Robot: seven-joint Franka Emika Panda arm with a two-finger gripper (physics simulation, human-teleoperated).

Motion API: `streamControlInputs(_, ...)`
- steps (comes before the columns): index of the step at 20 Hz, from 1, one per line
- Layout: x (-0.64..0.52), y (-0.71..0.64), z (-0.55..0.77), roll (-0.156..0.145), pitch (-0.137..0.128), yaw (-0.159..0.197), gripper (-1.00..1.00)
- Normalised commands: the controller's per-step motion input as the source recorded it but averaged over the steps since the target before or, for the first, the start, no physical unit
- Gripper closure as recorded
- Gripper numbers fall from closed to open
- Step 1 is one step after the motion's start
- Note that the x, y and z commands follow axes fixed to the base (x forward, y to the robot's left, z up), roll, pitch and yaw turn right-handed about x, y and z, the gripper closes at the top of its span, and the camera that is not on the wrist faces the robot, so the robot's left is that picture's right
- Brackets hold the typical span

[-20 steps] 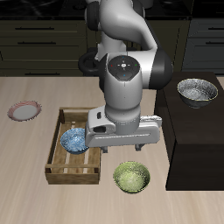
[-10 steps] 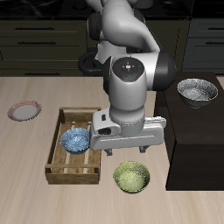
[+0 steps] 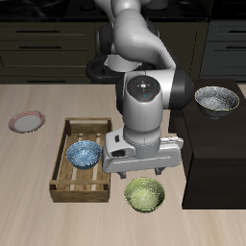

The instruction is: Place the green bowl onto the plate that is next to the blue bowl

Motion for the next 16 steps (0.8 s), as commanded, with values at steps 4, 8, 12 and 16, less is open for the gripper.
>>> streamControlInputs(4, 0.08, -0.11, -0.12, -0.021, 0.012, 0.008, -1.0)
streamControlInputs(8, 0.05, -0.14, -0.21, -0.025, 0.022, -0.001, -1.0)
streamControlInputs(12, 0.07, -0.16, -0.31, -0.016, 0.037, -0.01, -1.0)
streamControlInputs(16, 0.03, -0.07, -0.35, -0.003, 0.045, 0.013, -1.0)
